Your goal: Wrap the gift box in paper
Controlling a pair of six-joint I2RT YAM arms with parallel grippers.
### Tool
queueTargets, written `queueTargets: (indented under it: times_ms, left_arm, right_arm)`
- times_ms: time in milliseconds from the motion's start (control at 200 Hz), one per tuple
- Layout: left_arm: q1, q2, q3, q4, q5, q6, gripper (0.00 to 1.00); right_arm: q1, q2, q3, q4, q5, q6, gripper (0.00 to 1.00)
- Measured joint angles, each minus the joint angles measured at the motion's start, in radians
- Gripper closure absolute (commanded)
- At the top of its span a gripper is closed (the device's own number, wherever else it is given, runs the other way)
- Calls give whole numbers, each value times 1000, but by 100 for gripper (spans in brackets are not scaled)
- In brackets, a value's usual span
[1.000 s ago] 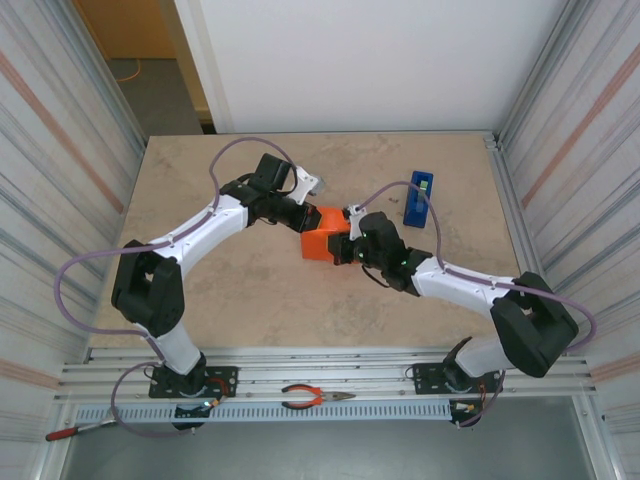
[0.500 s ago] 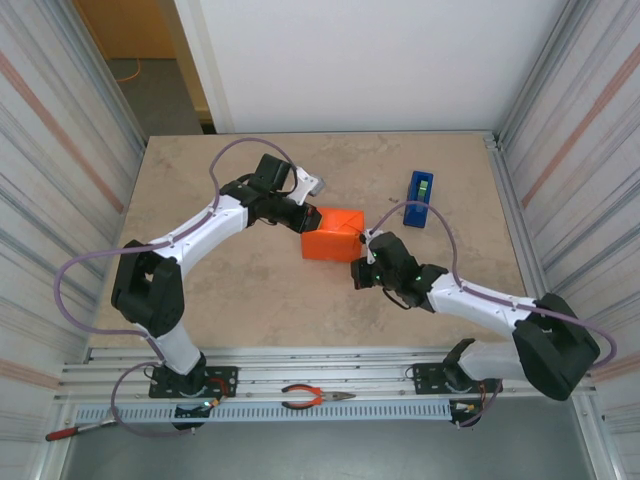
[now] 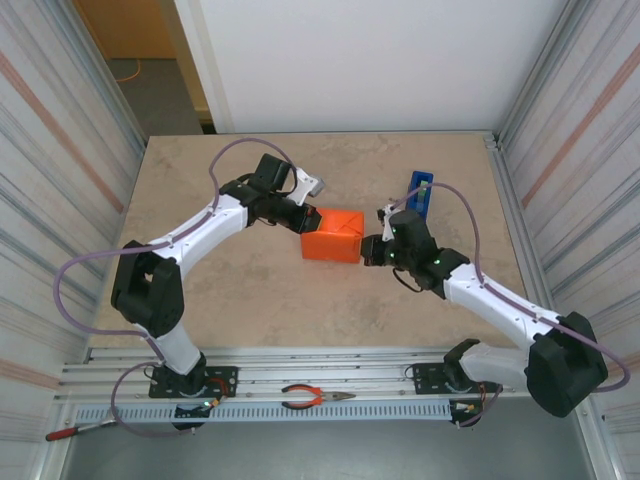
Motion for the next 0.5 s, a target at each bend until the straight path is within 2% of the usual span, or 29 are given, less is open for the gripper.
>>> queueTargets:
  times_ms: [160, 371, 421, 501]
  left_arm:
    - [8, 0, 51, -17, 30, -41, 55]
    - [76, -2, 88, 87, 111, -137, 39]
    - [99, -8, 86, 119, 117, -160, 35]
    - [135, -47, 52, 176, 108, -203, 29]
  right_arm:
    - [-48, -29, 8, -2, -54, 26, 100]
    - [-94, -69, 4, -3, -89, 53, 100]
    - [-101, -85, -2, -4, -92, 53, 92]
    - [-114, -112, -10, -11, -100, 54, 73]
